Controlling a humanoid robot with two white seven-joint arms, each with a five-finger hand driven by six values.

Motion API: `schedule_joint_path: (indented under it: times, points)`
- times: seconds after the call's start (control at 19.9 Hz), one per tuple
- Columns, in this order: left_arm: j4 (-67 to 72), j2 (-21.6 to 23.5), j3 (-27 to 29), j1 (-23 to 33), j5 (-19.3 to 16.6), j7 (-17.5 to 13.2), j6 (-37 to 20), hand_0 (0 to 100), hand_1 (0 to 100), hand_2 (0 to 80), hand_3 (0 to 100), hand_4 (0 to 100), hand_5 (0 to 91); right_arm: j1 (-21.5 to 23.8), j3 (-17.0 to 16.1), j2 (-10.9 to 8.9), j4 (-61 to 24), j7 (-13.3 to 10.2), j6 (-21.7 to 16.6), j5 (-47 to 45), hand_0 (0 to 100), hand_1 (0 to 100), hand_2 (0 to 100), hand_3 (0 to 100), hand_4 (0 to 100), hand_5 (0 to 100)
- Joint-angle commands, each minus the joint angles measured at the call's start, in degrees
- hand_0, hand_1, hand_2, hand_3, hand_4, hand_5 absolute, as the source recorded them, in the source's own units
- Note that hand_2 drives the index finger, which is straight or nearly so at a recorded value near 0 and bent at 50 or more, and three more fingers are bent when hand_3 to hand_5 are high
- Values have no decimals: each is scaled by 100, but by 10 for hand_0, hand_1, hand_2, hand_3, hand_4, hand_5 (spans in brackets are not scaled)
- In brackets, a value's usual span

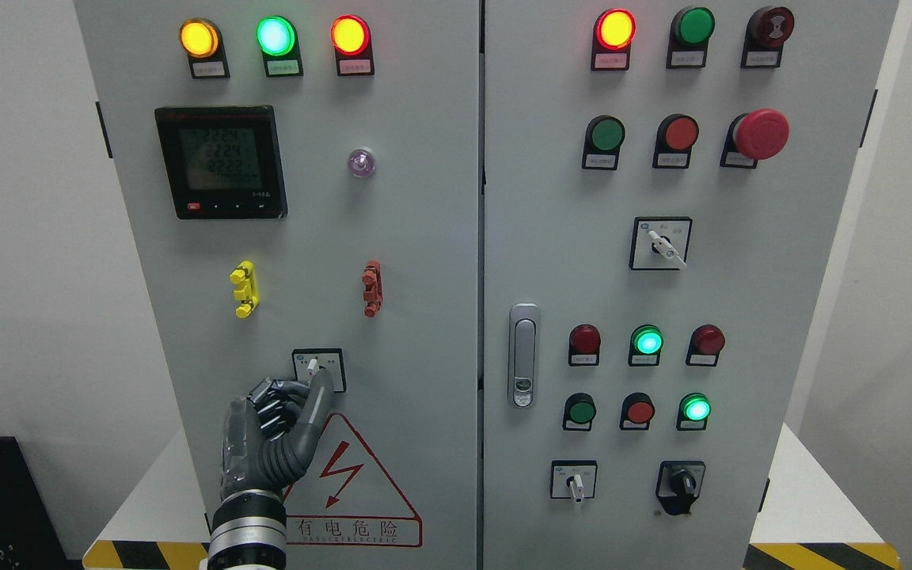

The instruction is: Turn on light switch 1

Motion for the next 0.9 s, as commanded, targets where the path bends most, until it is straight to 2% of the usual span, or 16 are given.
schedule_joint_path:
  times: [0.0,0.6,0.85]
  points:
    - [16,-4,-9,-7,8,4,-17,289,526,598,945,939,861,1,0,0,0,-3,-2,0,307,0,0,0,0,0]
    - [78,-4,-35,-34,8,-5,-17,293,514,601,946,941,861,0,0,0,0,-3,-2,0,307,0,0,0,0,0]
    - [86,-4,-35,-34,8,-5,-17,342,517,602,946,940,861,1,0,0,0,-3,-2,0,307,0,0,0,0,0]
